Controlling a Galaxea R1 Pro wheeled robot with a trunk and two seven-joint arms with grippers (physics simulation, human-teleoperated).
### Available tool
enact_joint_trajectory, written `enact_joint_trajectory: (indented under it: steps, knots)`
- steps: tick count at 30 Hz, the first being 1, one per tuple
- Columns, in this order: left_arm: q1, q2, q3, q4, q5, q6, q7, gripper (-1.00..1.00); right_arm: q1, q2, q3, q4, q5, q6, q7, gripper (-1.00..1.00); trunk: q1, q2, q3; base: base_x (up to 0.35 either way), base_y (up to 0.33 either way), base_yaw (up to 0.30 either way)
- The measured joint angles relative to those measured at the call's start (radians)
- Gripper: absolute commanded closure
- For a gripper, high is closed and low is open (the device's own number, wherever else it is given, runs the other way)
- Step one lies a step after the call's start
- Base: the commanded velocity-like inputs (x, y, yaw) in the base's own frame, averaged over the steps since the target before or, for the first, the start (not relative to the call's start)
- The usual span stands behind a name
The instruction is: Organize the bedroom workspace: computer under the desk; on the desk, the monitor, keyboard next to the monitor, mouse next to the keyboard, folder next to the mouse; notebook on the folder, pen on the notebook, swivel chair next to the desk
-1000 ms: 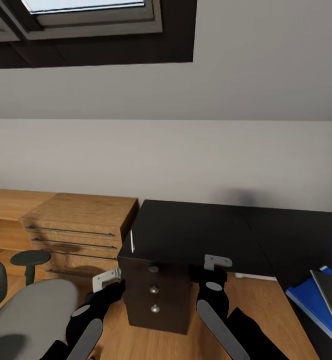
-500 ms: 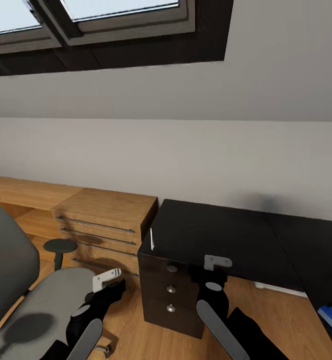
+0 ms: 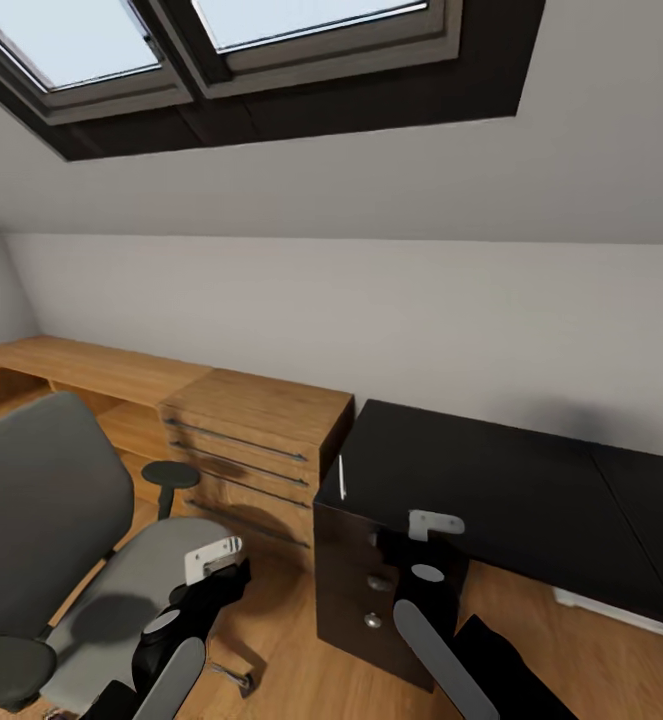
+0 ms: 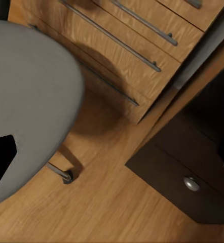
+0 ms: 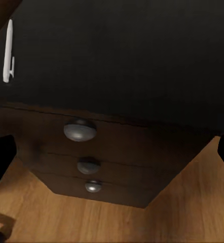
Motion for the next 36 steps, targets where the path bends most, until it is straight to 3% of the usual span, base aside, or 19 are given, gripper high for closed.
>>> enact_joint_trajectory:
  steps: [18,29,30,35,36]
  knots:
    - [0.000,0.000,0.000,0.000,-0.001,0.000,0.000,-1.00,0.000,-0.004,0.002,0.027,0.015,0.000,0.006,-1.00,0.000,0.000,-0.001,0.000,0.000,0.269]
    - [0.000,-0.002,-0.006,0.000,0.000,0.000,0.001,-1.00,0.000,-0.014,0.008,0.029,0.021,0.000,0.009,-1.00,0.000,0.000,-0.002,0.168,0.000,0.058]
    - [-0.001,-0.002,-0.007,0.000,0.001,0.000,0.001,-1.00,0.000,-0.029,0.046,0.026,0.040,0.001,0.025,-1.00,0.000,0.000,-0.002,0.084,0.000,0.003]
    - [0.000,-0.003,-0.009,0.000,0.000,0.000,0.001,-1.00,-0.001,-0.039,0.073,0.046,0.064,0.003,0.097,-1.00,0.000,0.000,-0.002,0.037,0.000,0.001]
    - [-0.001,-0.002,-0.008,-0.001,0.000,0.000,0.001,-1.00,-0.010,-0.041,0.065,0.109,0.072,0.005,0.195,-1.00,0.000,0.000,-0.002,0.009,0.000,0.000]
